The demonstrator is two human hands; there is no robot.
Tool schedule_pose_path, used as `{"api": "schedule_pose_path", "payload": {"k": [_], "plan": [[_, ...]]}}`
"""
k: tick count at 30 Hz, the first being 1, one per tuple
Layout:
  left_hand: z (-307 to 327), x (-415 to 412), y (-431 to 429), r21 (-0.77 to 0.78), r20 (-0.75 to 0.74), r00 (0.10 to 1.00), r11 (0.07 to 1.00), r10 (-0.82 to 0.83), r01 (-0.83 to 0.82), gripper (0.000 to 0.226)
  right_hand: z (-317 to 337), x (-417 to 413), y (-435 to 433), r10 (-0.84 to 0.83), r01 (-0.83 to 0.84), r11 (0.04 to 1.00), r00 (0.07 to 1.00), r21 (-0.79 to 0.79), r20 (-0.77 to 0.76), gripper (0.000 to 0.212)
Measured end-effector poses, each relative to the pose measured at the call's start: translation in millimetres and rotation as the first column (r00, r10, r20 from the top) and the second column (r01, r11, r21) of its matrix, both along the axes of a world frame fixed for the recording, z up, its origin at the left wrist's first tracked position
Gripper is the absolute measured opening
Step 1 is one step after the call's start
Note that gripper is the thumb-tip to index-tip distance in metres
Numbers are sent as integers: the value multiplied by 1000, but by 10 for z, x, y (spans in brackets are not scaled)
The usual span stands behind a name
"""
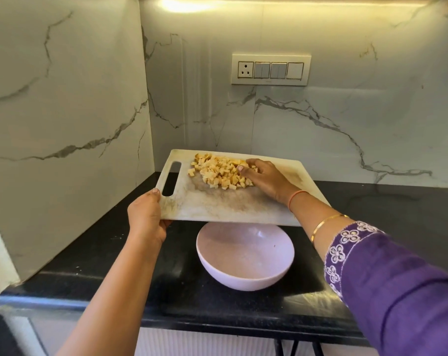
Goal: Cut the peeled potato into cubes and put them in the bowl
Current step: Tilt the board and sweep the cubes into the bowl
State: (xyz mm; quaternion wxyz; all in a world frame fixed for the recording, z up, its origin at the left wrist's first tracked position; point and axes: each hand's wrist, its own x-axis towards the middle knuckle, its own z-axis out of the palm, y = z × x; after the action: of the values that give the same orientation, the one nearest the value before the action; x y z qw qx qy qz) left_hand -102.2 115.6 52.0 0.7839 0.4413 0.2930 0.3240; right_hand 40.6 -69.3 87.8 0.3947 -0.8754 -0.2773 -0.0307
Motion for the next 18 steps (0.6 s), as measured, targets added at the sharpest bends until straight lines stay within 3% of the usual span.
{"api": "schedule_pose_path", "payload": {"k": [6, 18], "plan": [[-10, 4, -35, 2, 1, 1000, 1000, 13, -13, 22, -67, -154, 124, 28, -22, 997, 995, -68, 91, 38], [-93, -24, -159, -15, -14, 1000, 1000, 12, -12, 19, -314, -546, -72, 143, -110, 981, 965, -160, 219, 32]]}}
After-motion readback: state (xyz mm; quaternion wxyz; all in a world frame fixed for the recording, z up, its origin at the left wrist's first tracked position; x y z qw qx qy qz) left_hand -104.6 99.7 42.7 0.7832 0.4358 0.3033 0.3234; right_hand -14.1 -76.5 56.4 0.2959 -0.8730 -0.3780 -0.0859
